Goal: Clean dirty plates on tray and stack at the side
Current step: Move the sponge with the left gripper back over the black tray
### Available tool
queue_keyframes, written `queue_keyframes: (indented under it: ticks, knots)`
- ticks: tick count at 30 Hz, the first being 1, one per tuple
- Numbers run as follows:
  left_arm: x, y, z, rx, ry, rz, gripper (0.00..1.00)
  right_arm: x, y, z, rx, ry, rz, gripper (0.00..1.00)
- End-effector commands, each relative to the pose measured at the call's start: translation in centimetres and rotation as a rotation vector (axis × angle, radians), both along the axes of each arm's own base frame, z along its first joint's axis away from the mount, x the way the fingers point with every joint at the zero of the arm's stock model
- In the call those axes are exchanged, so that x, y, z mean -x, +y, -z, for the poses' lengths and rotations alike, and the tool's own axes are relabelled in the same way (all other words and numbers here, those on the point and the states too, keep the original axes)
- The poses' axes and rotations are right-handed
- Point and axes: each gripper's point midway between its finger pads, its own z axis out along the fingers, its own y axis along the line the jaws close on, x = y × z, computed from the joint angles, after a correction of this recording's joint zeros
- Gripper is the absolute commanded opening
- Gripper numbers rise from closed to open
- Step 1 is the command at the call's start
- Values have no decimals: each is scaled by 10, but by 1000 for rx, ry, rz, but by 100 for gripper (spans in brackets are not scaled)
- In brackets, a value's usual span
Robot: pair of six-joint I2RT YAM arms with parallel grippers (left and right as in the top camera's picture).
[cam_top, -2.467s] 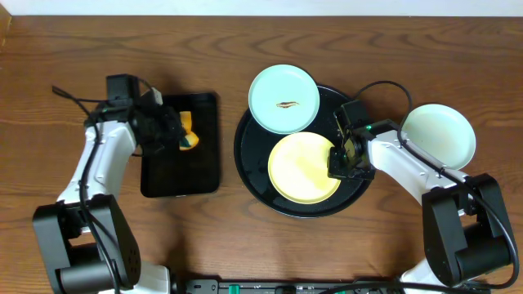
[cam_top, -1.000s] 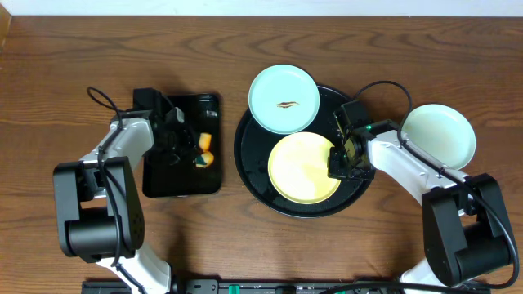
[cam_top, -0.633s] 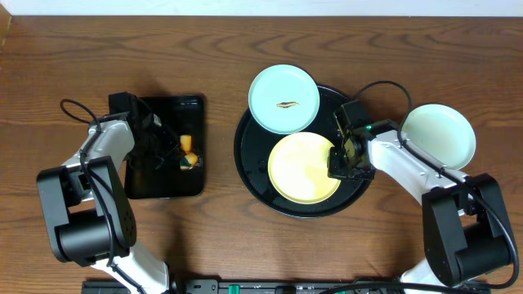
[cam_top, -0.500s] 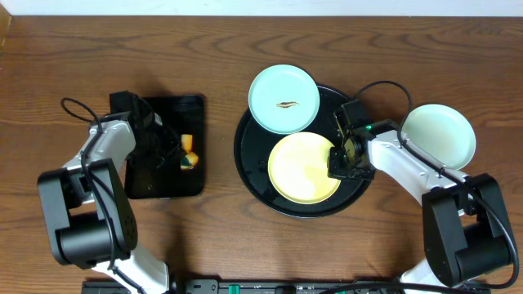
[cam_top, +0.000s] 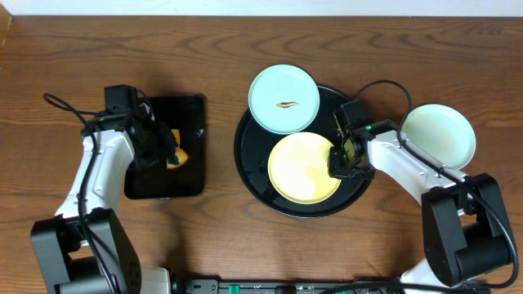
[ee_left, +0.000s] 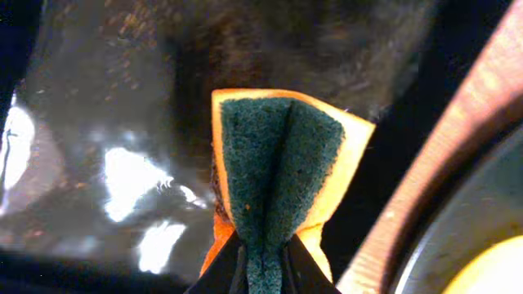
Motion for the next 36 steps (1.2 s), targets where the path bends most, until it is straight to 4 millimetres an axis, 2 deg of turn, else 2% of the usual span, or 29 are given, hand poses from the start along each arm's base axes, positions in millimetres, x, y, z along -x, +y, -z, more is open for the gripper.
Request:
queue_keyframes:
  ticks: [1, 5, 10, 16, 17, 20, 23, 30, 36]
  knots:
    - [5, 8, 2, -108, 24, 17, 13, 2, -4, 4, 25, 5, -2, 9]
    - [6, 8, 3, -190, 36, 44, 13, 3, -3, 5, 25, 6, -3, 9]
    - [6, -2, 4, -197, 33, 78, 13, 7, -6, 7, 32, 17, -2, 9]
    - [5, -2, 5, -203, 35, 80, 12, 9, -7, 9, 34, 21, -2, 8]
    - [4, -5, 5, -186, 28, 99, 8, 9, -7, 9, 34, 21, -2, 8]
    - [-6, -31, 5, -42, -30, 202, 8, 9, -7, 9, 34, 22, -2, 7]
    - [-17, -41, 6, 55, -68, 202, 8, 10, -7, 9, 35, 23, -2, 6]
    - [-31, -25, 20, 175, -86, 114, 8, 10, -7, 9, 35, 26, -2, 5]
    - [-33, -18, 45, 359, -58, 48, 8, 10, -7, 9, 36, 26, -2, 4]
